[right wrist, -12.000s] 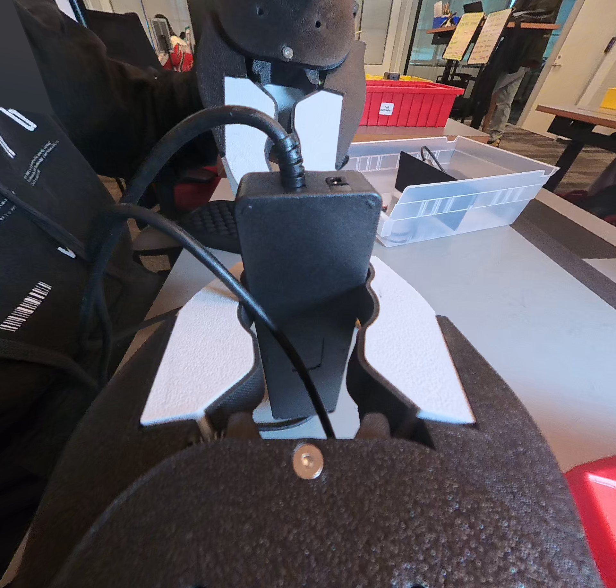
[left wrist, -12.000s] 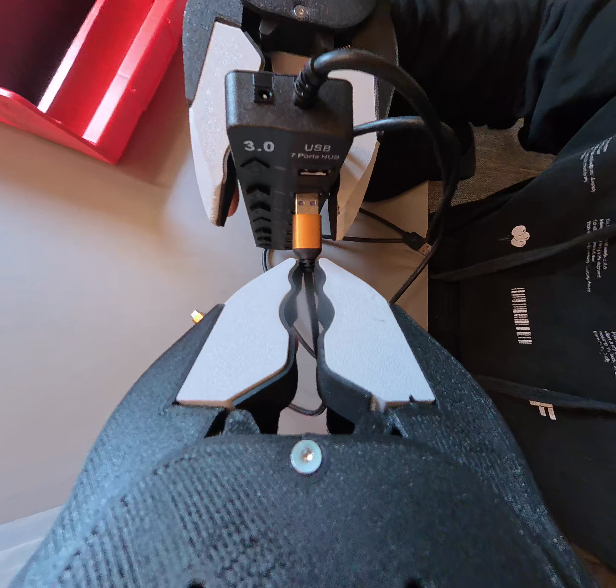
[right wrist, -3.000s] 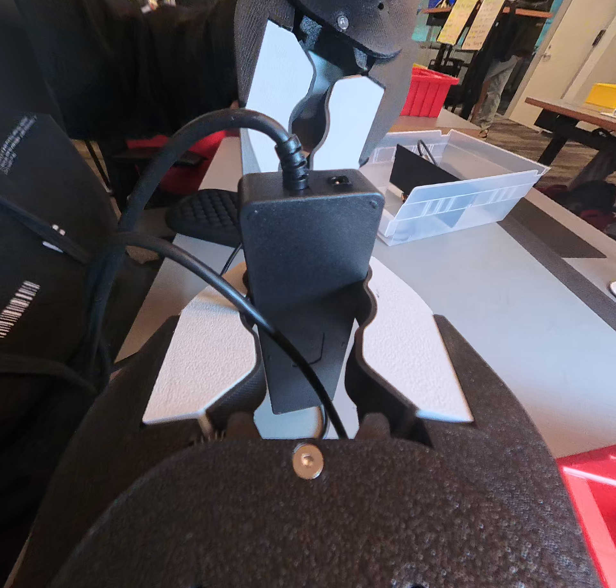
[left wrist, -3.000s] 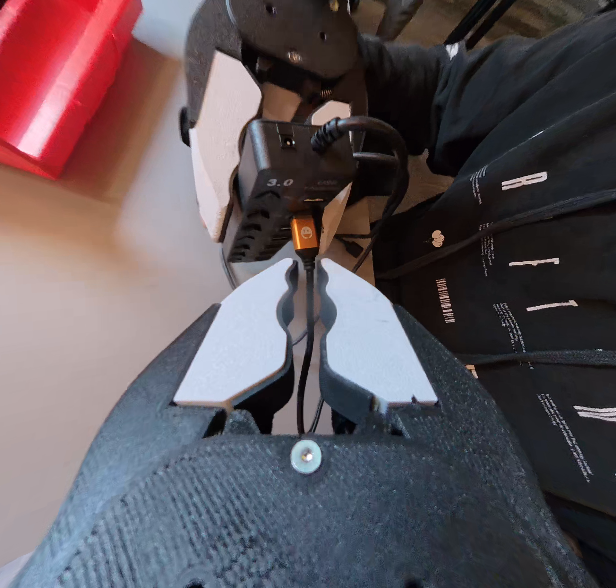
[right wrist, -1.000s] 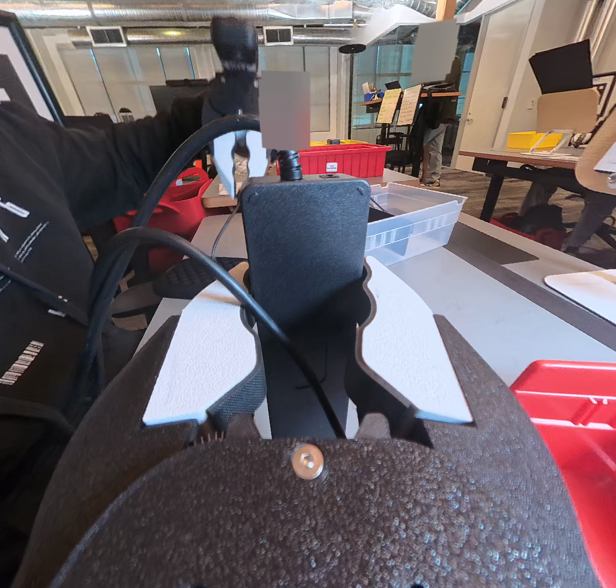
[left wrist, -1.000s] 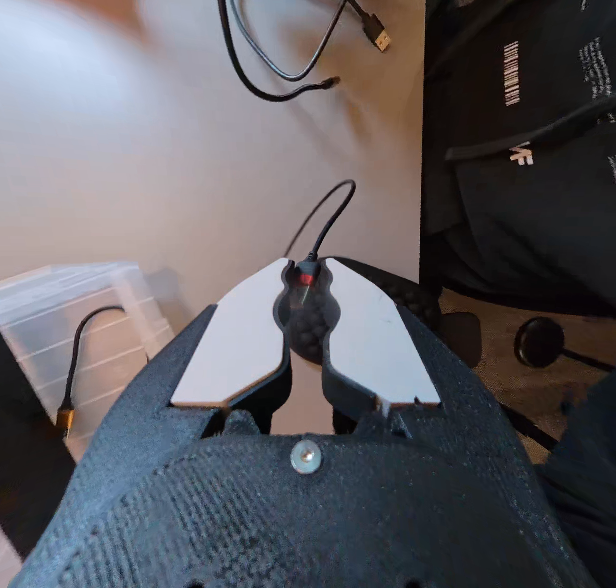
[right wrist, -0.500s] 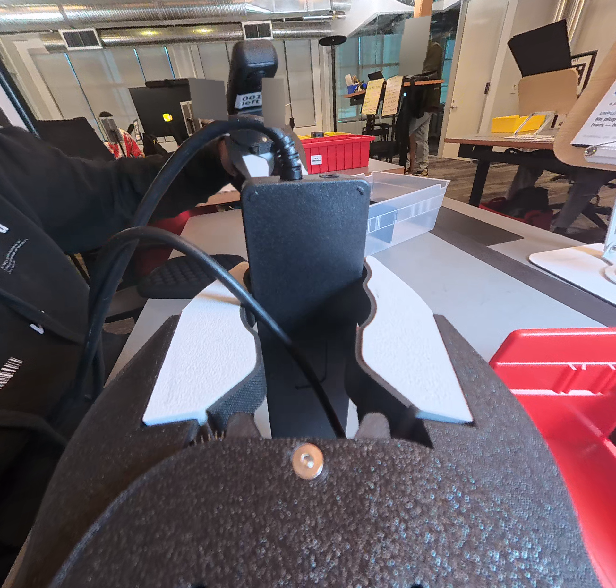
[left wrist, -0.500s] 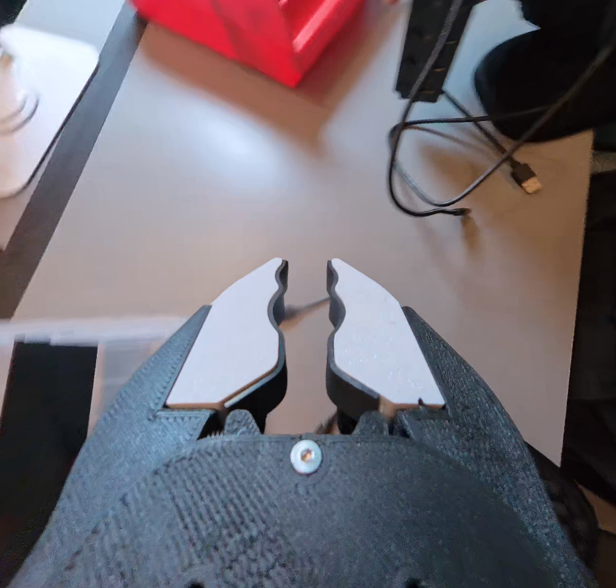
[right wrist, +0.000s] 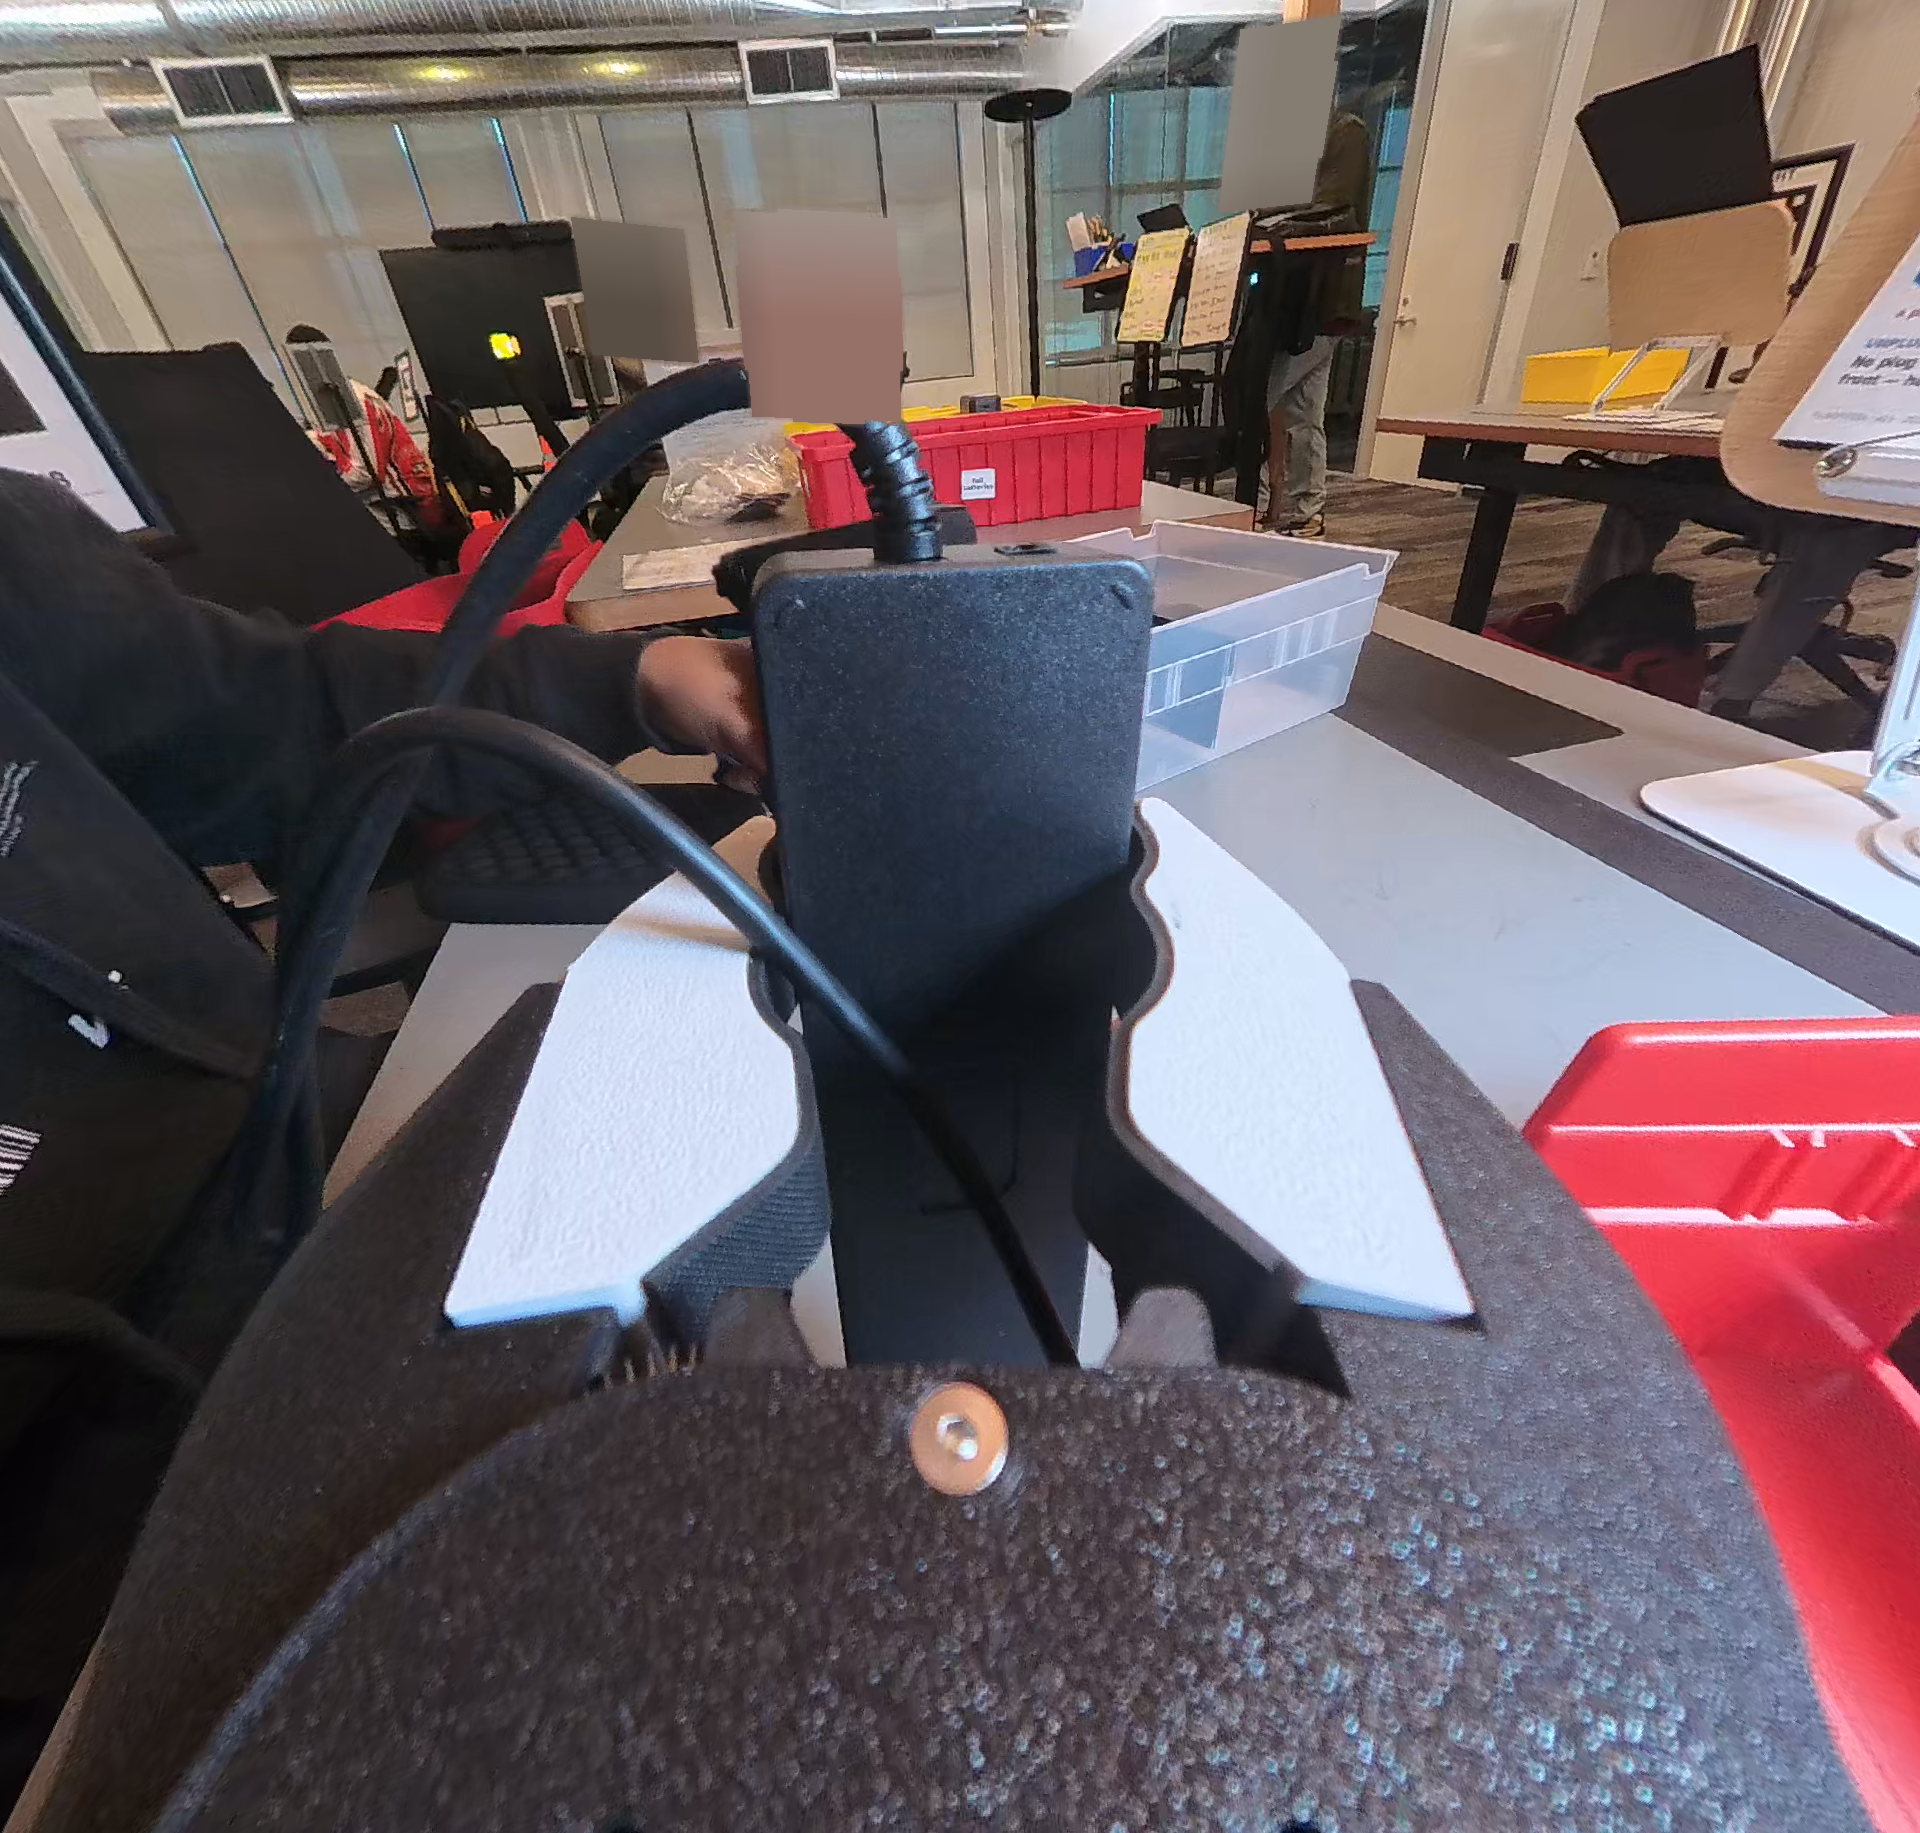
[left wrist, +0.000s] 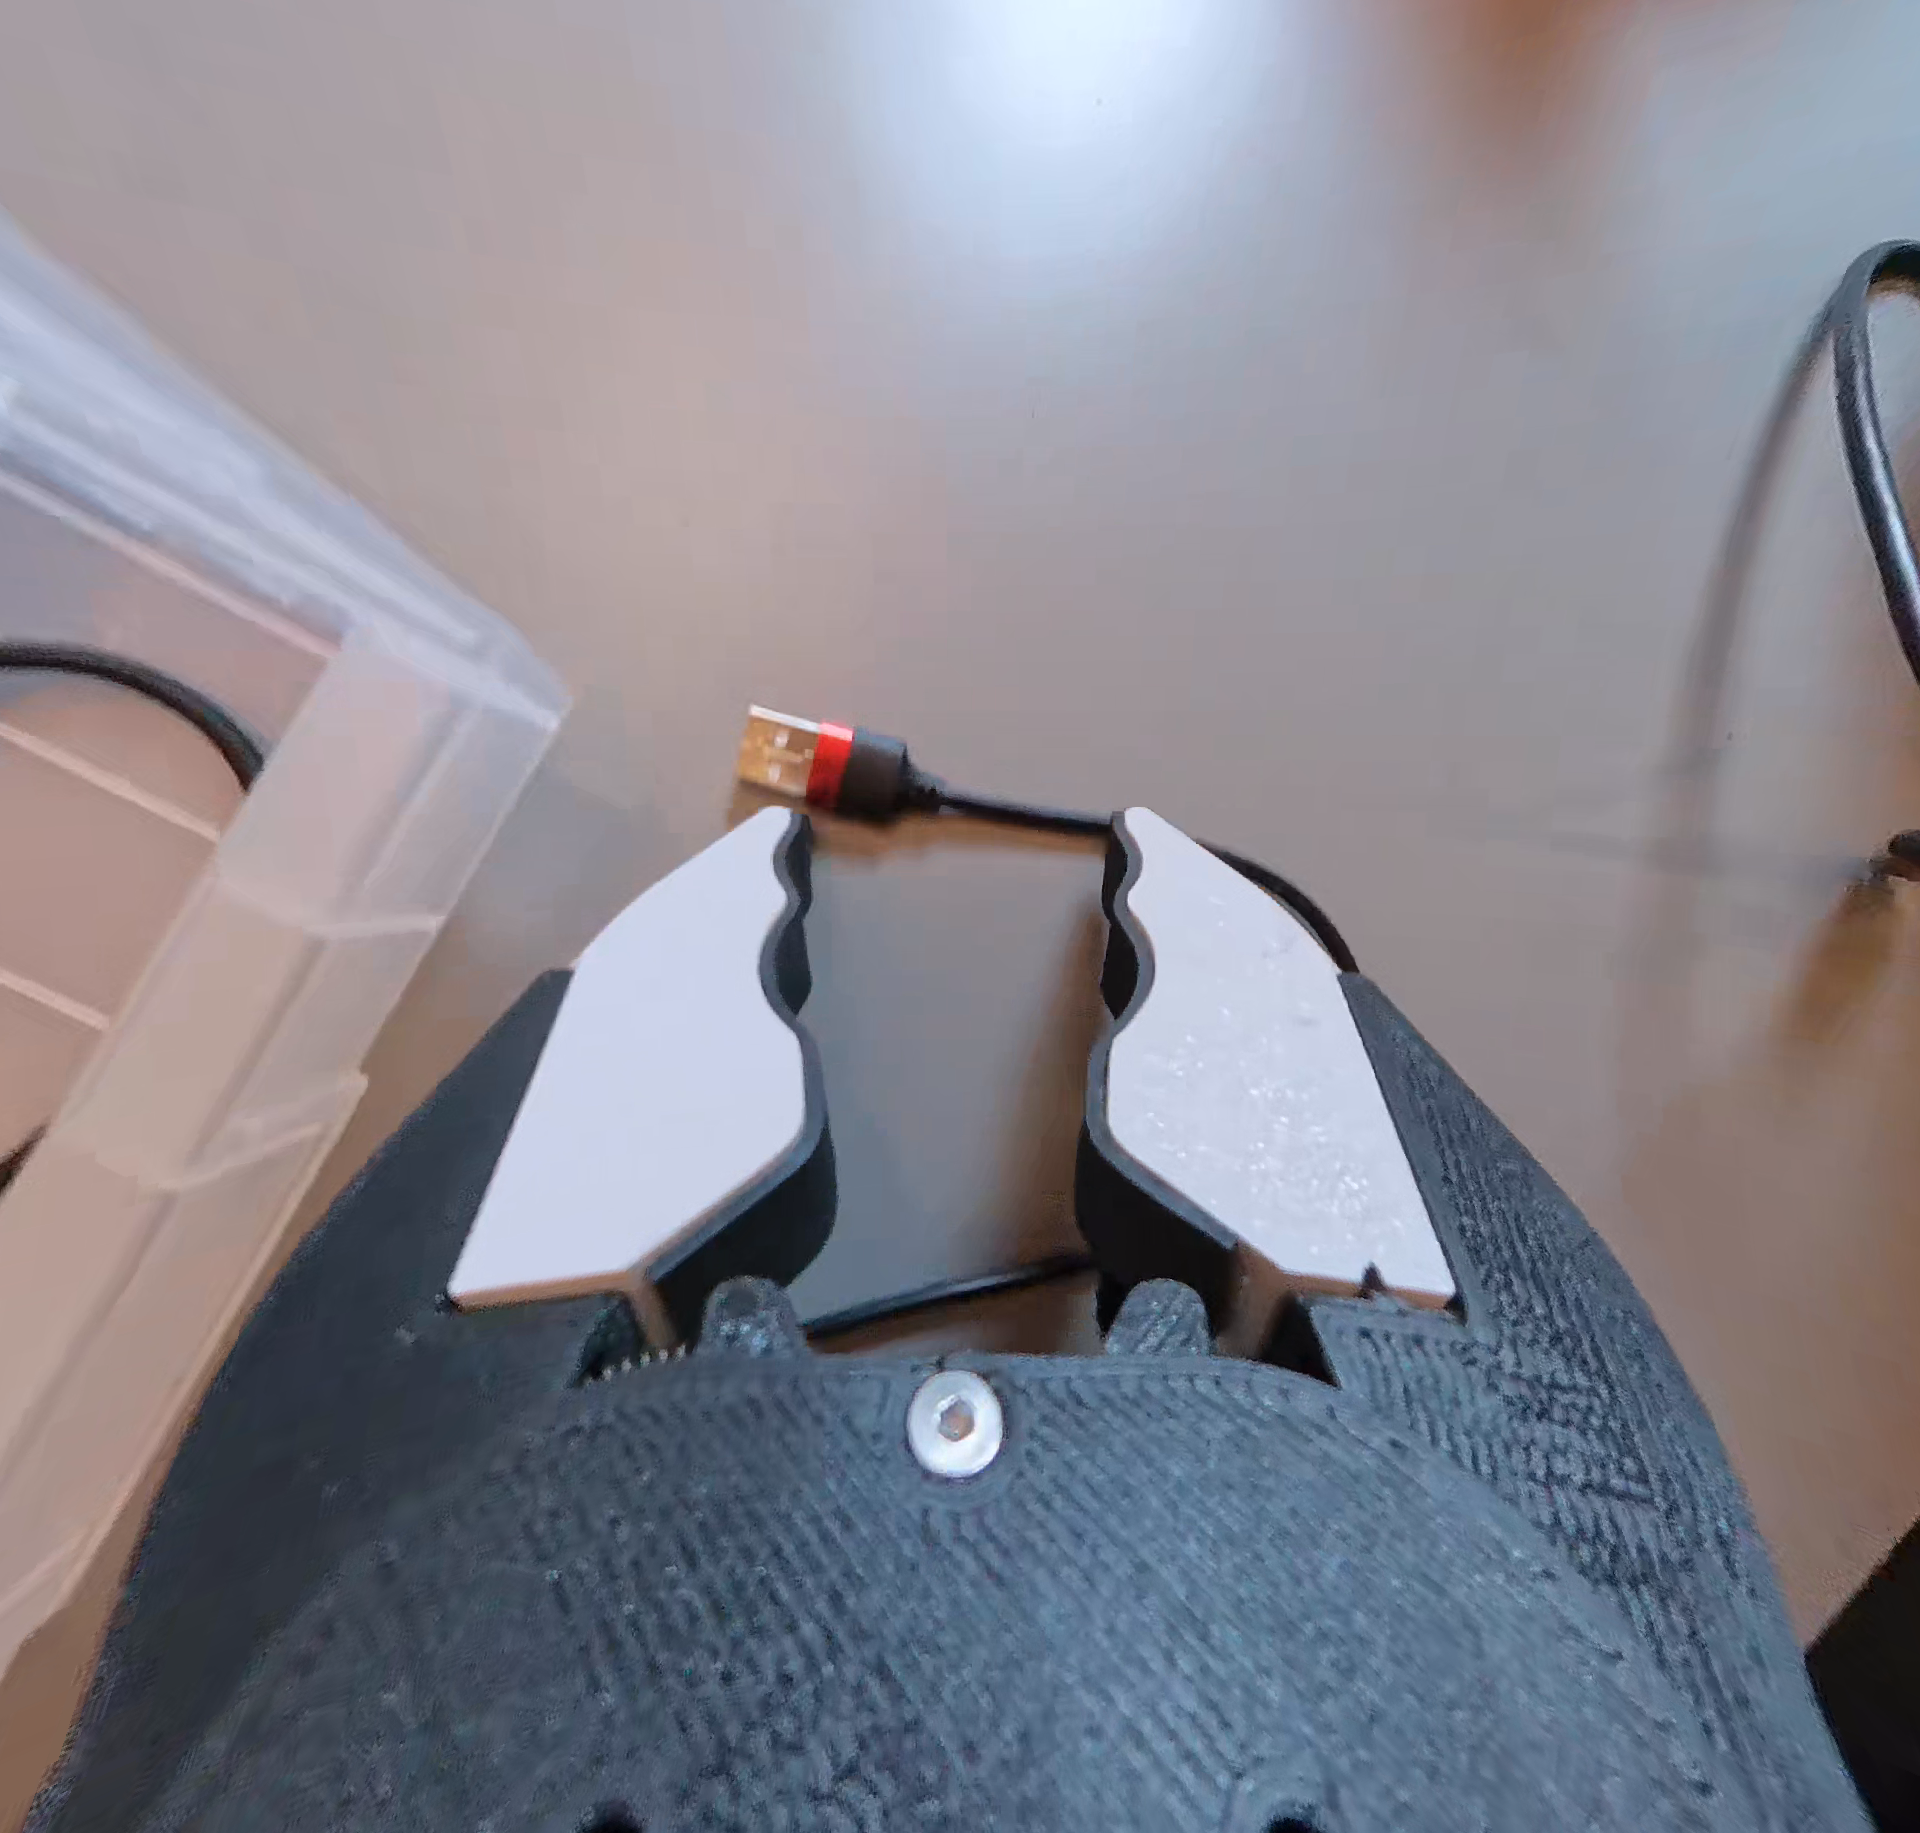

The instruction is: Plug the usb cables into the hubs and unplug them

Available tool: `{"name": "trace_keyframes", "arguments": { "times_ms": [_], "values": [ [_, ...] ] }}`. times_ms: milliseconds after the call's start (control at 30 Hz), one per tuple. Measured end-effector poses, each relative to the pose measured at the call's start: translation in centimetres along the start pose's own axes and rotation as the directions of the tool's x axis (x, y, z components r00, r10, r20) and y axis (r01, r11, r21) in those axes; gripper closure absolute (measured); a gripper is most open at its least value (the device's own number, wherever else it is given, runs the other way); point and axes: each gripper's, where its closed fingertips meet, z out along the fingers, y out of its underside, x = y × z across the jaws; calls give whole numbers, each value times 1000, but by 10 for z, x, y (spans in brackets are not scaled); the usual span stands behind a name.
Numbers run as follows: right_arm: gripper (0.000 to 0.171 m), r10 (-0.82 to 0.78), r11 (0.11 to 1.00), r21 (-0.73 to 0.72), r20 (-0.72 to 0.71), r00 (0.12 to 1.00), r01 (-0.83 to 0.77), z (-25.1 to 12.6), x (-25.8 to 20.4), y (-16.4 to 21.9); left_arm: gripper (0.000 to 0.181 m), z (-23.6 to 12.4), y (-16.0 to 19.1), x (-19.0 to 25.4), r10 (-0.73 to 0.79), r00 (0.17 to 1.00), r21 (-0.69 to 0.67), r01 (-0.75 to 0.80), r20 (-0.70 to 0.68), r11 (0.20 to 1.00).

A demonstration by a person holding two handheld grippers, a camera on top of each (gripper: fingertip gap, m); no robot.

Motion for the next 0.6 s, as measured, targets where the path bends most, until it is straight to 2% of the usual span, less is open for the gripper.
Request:
{"name": "trace_keyframes", "arguments": {
  "times_ms": [33, 133, 200, 300, 400, 500, 600],
  "values": [
    [113, -2, 1000, 2, -1, 1000, 2, 0, 0, -1, 127, 3, -3, -1, 26, 999, -16, -26, 25, 1000],
    [113, -4, 1000, 6, -4, 1000, 4, -2, 1, -2, 139, 13, -14, 3, 133, 990, -40, -131, 56, 991],
    [113, -3, 1000, 11, -3, 1000, 3, -3, 1, -3, 153, 19, -21, 14, 193, 981, -49, -192, 11, 980],
    [113, 0, 1000, 25, 10, 1000, 0, -5, 0, -5, 156, 24, -24, 33, 303, 950, -63, -308, -71, 949],
    [113, 0, 998, 61, 77, 997, -5, -8, -9, -9, 156, 24, -17, 61, 438, 882, -65, -454, -177, 889],
    [113, 10, 994, 102, 160, 987, -27, -11, -21, -15, 156, 19, -1, 92, 571, 771, -30, -602, -283, 798],
    [113, 16, 991, 125, 223, 975, -45, -12, -31, -19, 156, 11, 14, 115, 607, 709, -4, -651, -359, 759]
  ]
}}
